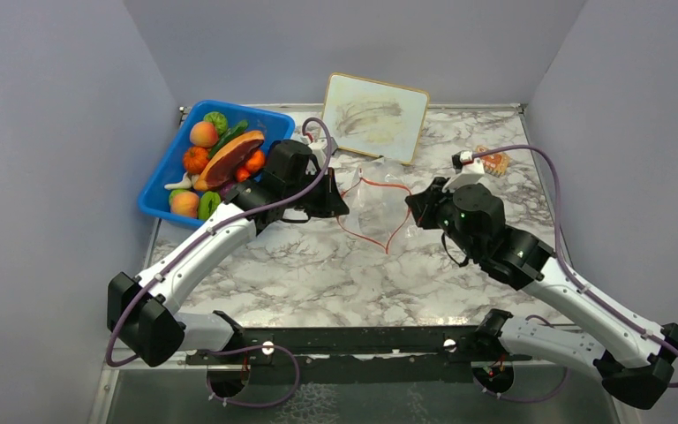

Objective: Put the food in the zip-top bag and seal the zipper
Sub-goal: Open the zipper of the food storage bag.

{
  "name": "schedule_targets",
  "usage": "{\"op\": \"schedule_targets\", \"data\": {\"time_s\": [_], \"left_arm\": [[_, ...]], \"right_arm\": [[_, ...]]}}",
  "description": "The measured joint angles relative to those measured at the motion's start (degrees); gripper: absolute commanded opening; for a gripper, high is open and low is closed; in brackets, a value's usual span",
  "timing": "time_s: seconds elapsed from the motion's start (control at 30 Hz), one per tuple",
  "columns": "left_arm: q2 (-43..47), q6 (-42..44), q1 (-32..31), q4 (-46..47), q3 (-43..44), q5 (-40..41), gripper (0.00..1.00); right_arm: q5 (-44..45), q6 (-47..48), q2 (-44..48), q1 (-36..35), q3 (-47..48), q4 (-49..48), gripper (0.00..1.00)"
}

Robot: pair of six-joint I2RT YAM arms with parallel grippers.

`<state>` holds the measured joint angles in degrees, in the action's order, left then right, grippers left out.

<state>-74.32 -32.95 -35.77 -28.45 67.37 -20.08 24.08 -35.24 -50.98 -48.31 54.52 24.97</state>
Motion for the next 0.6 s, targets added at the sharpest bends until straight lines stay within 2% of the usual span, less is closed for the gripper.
{"op": "schedule_targets", "data": {"time_s": [0.07,0.23,0.4,0.6], "left_arm": [[0.0,0.9,0.0,-0.4,0.3,0.0,0.13],[0.2,2.1,0.0,-0.2,0.3,-0.5,0.20],[0.5,1.6,0.0,2.1,-2.6,-2.9,0.37],[0.5,0.0,0.0,5.1,-4.2,-6.7,0.50]], "right_arm": [[0.0,0.5,-0.1,0.0,0.7,1.5,0.01],[-1.1,1.7,0.1,0.0,1.6,2.4,0.01],[-3.4,2.6,-0.2,0.0,1.6,2.4,0.01],[-4.7,2.7,-0.7,0.0,-0.7,0.9,0.01]]}}
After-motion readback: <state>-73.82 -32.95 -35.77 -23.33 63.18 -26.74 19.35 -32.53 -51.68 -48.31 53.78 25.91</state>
